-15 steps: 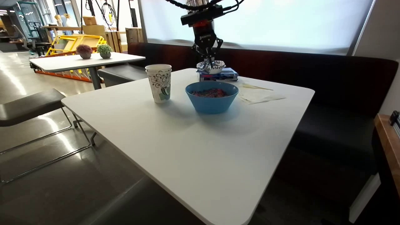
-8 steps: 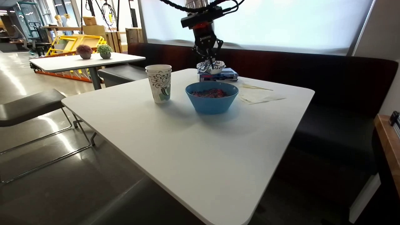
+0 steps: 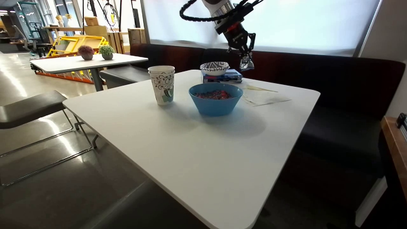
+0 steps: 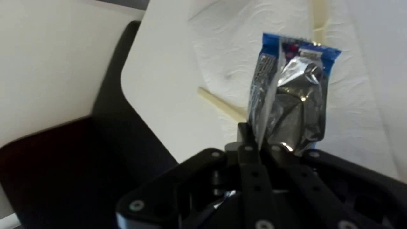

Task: Move the blue plastic to the right

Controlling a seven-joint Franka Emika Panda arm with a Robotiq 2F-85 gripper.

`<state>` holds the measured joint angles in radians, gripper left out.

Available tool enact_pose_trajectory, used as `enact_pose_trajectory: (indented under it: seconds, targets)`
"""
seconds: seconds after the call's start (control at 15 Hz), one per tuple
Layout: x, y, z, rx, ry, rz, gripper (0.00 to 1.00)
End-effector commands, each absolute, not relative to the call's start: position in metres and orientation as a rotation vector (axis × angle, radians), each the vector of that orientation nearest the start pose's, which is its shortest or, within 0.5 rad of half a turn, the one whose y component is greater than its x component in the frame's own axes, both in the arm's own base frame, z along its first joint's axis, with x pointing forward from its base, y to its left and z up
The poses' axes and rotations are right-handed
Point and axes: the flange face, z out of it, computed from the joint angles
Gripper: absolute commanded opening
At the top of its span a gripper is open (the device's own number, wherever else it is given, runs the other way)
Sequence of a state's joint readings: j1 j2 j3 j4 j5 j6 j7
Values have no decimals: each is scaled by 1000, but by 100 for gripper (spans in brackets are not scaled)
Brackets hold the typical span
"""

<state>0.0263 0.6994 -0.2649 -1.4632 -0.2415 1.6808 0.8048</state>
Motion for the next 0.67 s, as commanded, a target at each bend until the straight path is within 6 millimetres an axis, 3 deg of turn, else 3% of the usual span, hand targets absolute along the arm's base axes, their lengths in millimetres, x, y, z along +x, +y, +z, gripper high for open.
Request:
enact_pose_trajectory:
  seconds: [0.0, 0.27, 0.6]
  targets:
    - [628, -192, 254, 2288, -1004, -500, 0]
    - [623, -234, 243, 2287, -824, -507, 0]
    - [624, -262, 224, 2366, -593, -550, 0]
